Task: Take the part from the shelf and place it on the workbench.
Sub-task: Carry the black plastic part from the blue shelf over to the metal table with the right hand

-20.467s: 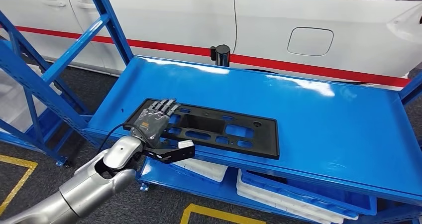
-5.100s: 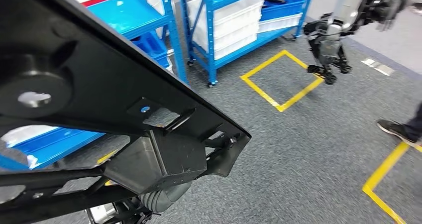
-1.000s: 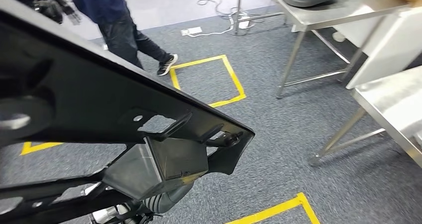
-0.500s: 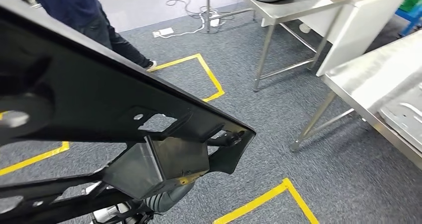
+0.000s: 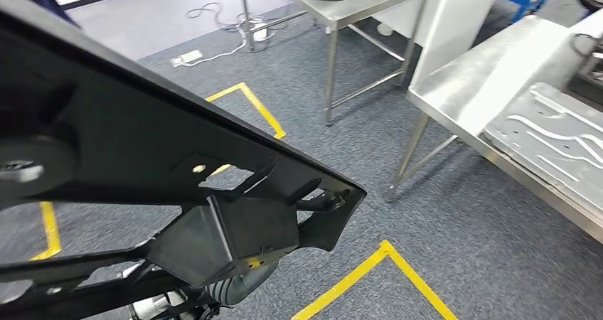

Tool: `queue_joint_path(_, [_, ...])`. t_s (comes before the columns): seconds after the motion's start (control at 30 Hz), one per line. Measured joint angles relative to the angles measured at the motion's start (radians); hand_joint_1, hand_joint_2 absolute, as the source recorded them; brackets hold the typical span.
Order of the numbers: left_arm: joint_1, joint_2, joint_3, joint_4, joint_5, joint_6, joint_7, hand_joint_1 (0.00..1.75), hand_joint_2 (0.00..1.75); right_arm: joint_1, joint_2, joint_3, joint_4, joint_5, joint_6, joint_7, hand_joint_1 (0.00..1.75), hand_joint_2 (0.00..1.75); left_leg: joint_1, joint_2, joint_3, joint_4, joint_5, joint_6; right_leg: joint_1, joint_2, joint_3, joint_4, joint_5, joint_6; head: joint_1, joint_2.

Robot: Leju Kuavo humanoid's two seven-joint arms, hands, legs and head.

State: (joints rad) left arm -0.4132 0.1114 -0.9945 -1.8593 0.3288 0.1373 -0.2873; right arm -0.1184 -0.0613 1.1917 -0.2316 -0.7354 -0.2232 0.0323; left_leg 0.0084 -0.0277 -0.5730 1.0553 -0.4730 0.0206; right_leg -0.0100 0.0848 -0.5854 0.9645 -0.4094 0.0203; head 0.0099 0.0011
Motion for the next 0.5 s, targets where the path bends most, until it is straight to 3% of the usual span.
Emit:
queue_joint_path(0.07, [-0.001, 0.000, 0.000, 0.000, 0.000, 0.000, 0.000, 1.75, 1.75, -0.001, 0.000, 0.000, 0.000, 0.000, 0.000, 0.000, 0.00, 0.00, 0.000, -0.033, 0.034, -0.084, 0.027, 0.007, 0.000, 0.019, -0.005, 0.001, 0.003, 0.007, 0.000, 0.000])
queue_joint_path(0.13, [-0.002, 0.000, 0.000, 0.000, 0.000, 0.000, 0.000, 1.75, 1.75, 0.003, 0.000, 0.000, 0.000, 0.000, 0.000, -0.001, 0.00, 0.00, -0.003, -0.028, 0.038, -0.097, 0.029, 0.013, -0.002, 0.036, -0.012, -0.001, 0.008, 0.019, 0.000, 0.000])
queue_joint_path(0.17, [-0.003, 0.000, 0.000, 0.000, 0.000, 0.000, 0.000, 1.75, 1.75, 0.005, -0.001, 0.000, 0.000, 0.000, 0.000, -0.001, 0.00, 0.00, -0.003, -0.018, 0.041, -0.100, 0.032, 0.019, -0.004, 0.033, -0.015, 0.002, 0.007, 0.024, 0.000, 0.000])
queue_joint_path(0.23, [-0.005, -0.001, 0.000, 0.000, 0.000, -0.001, -0.001, 1.75, 1.75, 0.008, -0.002, 0.000, 0.000, 0.000, 0.000, -0.001, 0.00, 0.00, 0.000, 0.003, 0.045, -0.107, 0.039, 0.031, -0.002, -0.006, -0.038, 0.049, -0.025, 0.032, 0.003, 0.000])
queue_joint_path(0.3, [-0.004, -0.002, 0.000, 0.000, 0.002, -0.001, -0.002, 1.75, 1.75, 0.005, -0.003, 0.000, 0.000, 0.000, 0.000, -0.001, 0.00, 0.00, -0.001, 0.028, 0.044, -0.109, 0.040, 0.038, -0.001, -0.053, -0.095, 0.175, -0.092, 0.038, 0.005, 0.000])
queue_joint_path(0.37, [-0.003, -0.002, 0.000, 0.000, 0.003, -0.001, -0.002, 1.75, 1.75, 0.004, -0.002, 0.000, 0.000, -0.001, 0.000, -0.001, 0.00, 0.00, -0.002, 0.054, 0.042, -0.108, 0.039, 0.039, -0.006, -0.066, -0.145, 0.285, -0.132, 0.045, 0.006, 0.000])
queue_joint_path(0.4, [-0.003, -0.002, -0.001, 0.000, 0.003, -0.001, -0.002, 1.75, 1.75, 0.004, -0.002, 0.000, 0.000, -0.001, 0.000, -0.001, 0.00, 0.00, -0.002, 0.066, 0.042, -0.108, 0.038, 0.039, -0.008, -0.070, -0.144, 0.289, -0.125, 0.047, 0.006, 0.000])
queue_joint_path(0.43, [-0.003, -0.002, -0.001, 0.000, 0.003, -0.001, -0.002, 1.75, 1.75, 0.005, -0.003, 0.000, 0.000, -0.001, 0.000, -0.001, 0.00, 0.00, -0.002, 0.077, 0.042, -0.108, 0.037, 0.037, -0.010, -0.075, -0.123, 0.253, -0.102, 0.049, 0.006, 0.000])
queue_joint_path(0.5, [-0.003, -0.002, -0.001, 0.000, 0.003, -0.001, -0.002, 1.75, 1.75, 0.005, -0.004, 0.000, 0.000, -0.002, 0.000, -0.001, 0.00, 0.00, -0.004, 0.096, 0.046, -0.107, 0.033, 0.031, -0.010, -0.111, -0.044, 0.110, -0.044, 0.050, 0.006, 0.000])
